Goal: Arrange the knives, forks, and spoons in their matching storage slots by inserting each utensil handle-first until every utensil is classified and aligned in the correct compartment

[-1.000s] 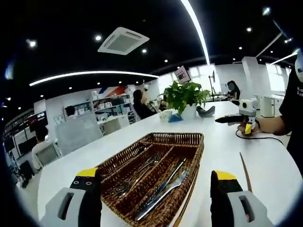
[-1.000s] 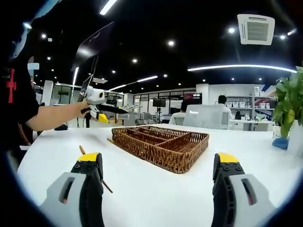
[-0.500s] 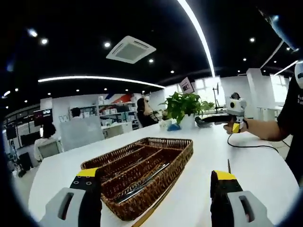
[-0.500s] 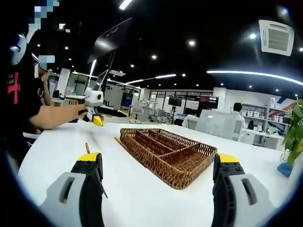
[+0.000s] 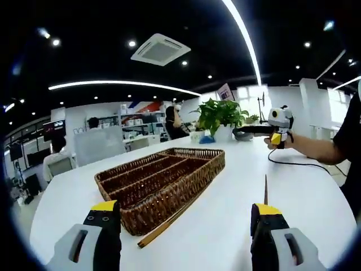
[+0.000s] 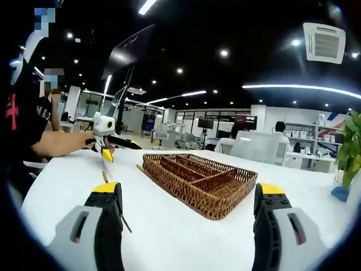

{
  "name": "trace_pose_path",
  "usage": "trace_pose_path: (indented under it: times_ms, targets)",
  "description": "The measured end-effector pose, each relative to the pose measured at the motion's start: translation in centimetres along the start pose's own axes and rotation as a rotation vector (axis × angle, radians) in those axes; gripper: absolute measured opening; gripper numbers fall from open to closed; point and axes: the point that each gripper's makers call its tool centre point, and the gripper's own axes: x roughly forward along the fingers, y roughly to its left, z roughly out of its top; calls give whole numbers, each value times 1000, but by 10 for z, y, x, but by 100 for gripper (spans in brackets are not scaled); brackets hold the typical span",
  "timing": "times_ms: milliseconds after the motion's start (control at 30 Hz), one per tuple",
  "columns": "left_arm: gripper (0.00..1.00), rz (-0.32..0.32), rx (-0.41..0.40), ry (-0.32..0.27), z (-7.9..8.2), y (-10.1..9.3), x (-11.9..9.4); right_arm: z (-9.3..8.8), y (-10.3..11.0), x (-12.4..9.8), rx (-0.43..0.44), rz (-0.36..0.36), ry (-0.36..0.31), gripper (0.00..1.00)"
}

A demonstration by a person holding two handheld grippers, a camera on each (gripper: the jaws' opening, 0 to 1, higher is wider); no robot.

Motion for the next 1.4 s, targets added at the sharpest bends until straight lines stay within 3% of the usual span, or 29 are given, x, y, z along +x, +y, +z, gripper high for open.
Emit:
trace_pose_path:
  times_ms: [100, 267, 400, 867, 1100, 1133, 1300, 1400]
  targets:
    - [100, -27, -29, -51, 5, -8, -1, -10, -5, 1, 3, -6, 26, 100]
    - [100, 5, -25, -18, -5, -1, -10, -18, -11, -2, -11, -31, 50, 100]
    - [100, 9, -35, -31, -2, 3, -16, -27, -5, 2, -9, -4, 76, 100]
    - [100, 16, -23, -63, 2, 5, -17, -11, 5, 2, 53, 61, -12, 100]
    - [100, 20, -14, -33, -4, 6, -16, -15, 20, 7, 15, 106, 7, 100]
    - [100, 20, 3, -26, -4, 5, -15, -15, 33, 9, 18, 157, 5, 100]
    - [100, 15, 21, -6, -7, 3, -13, -29, 65, 21, -52, 247, 69, 99]
    - [100, 16, 24, -6, -6, 3, -14, -32, 78, 27, -74, 278, 81, 89]
